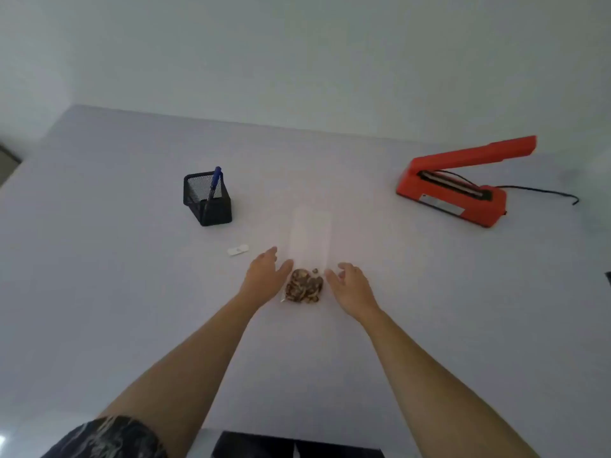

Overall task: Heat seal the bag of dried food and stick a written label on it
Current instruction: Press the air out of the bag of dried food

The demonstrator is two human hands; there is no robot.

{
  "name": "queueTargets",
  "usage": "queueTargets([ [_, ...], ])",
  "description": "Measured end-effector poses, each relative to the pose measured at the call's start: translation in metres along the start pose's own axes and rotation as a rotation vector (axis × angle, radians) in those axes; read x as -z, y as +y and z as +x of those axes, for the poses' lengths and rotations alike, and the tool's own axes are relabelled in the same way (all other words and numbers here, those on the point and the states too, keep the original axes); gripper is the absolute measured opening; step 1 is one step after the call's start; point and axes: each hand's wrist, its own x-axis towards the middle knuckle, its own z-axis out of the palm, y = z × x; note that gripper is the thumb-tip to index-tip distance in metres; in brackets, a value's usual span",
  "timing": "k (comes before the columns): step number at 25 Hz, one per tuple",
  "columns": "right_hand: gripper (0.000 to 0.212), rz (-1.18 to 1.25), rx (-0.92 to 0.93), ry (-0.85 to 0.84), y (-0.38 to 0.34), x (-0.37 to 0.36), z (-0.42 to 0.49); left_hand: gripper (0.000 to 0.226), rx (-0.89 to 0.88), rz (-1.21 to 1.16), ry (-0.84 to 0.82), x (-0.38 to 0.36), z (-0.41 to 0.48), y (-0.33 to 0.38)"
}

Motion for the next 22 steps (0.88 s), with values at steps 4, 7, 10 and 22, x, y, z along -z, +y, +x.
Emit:
queueTargets([
  [4, 0.048, 0.189, -0.081, 0.011, -0.011, -0.010, 0.021, 0.060, 0.118, -0.210, -0.015, -0.012, 0.012, 0.005],
  [7, 0.039, 0.260, -0.103, 0.017, -0.002, -0.020, 0.025, 0.057, 0.146, -0.301, -0.020, -0.022, 0.010, -0.004],
  [10, 0.028, 0.349, -0.123, 0.049, 0.011, -0.020, 0.019, 0.046, 0.155, -0.385, -0.048, -0.032, 0.007, -0.010],
  [22, 0.011, 0.651, -0.031, -0.008, 0.033, -0.005, 0.001, 0.038, 0.032, -0.609, -0.278, -0.036, 0.009, -0.007],
])
